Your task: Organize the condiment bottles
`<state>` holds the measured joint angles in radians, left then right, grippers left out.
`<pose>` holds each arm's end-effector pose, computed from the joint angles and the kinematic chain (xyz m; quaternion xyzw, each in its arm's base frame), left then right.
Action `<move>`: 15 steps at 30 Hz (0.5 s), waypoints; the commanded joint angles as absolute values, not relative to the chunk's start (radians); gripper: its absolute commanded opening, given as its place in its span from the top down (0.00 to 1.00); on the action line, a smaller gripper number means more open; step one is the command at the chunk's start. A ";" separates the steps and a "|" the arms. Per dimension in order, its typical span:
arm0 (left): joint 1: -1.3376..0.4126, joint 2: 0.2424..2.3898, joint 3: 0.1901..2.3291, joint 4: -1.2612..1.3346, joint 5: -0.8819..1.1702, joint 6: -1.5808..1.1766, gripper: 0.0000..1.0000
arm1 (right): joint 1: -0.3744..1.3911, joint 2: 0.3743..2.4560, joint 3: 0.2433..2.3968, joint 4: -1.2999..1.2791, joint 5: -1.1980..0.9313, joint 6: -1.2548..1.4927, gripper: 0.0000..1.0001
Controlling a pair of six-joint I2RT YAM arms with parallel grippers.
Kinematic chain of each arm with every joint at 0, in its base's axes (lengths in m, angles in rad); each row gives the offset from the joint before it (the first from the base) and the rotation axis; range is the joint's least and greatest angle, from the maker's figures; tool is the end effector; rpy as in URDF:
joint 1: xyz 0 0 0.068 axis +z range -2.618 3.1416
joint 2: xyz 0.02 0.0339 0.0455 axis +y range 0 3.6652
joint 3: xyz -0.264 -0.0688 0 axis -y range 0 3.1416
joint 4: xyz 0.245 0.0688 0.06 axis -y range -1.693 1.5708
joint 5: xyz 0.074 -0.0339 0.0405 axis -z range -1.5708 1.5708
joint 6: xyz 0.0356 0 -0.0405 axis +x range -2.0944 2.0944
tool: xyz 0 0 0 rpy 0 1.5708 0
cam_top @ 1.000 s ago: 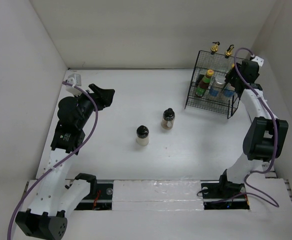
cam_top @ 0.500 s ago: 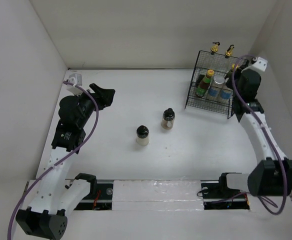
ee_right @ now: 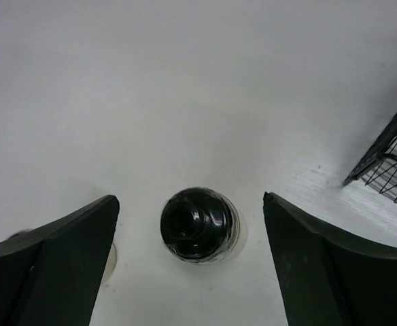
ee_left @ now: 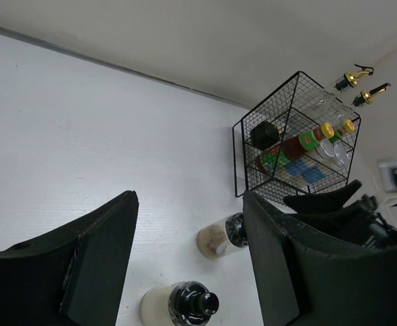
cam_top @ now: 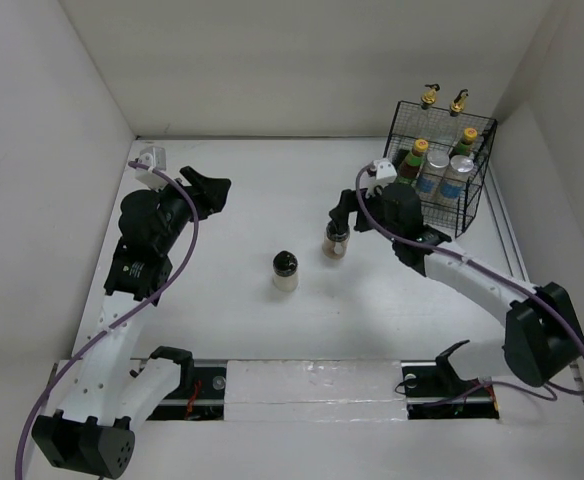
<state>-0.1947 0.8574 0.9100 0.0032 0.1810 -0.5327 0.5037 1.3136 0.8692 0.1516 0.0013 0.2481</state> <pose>0.1926 -0.0445 0.3920 -0.0504 0.6856 -0.3154 0.6542 0.2669 0.1471 0.2860 -0.1019 0.7962 0.2185 0.5549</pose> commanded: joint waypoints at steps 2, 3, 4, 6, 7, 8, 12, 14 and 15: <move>-0.198 0.845 0.908 0.043 0.189 -0.528 0.42 | 0.538 1.399 0.937 0.144 0.006 0.210 0.13; -0.198 0.845 0.908 0.043 0.189 -0.528 0.42 | 0.551 1.414 0.946 0.144 0.015 0.210 0.17; -0.198 0.845 0.908 0.043 0.189 -0.528 0.42 | 0.561 1.430 0.957 0.144 0.015 0.210 0.20; -0.198 0.836 0.908 0.043 0.189 -0.528 0.42 | 0.577 1.454 0.989 0.106 0.053 0.210 0.28; -0.198 0.836 0.908 0.043 0.189 -0.528 0.42 | 0.586 1.466 0.989 0.092 0.087 0.210 0.31; -0.198 0.836 0.908 0.043 0.189 -0.528 0.42 | 0.601 1.466 0.999 0.072 0.107 0.210 0.34; -0.198 0.838 0.908 0.043 0.189 -0.528 0.42 | 0.629 1.476 0.988 0.063 0.176 0.210 0.55; -0.198 0.838 0.908 0.043 0.189 -0.528 0.42 | 0.641 1.485 0.988 0.051 0.224 0.210 0.66; -0.198 0.850 0.908 0.043 0.189 -0.528 0.42 | 0.650 1.485 0.988 0.051 0.224 0.210 0.71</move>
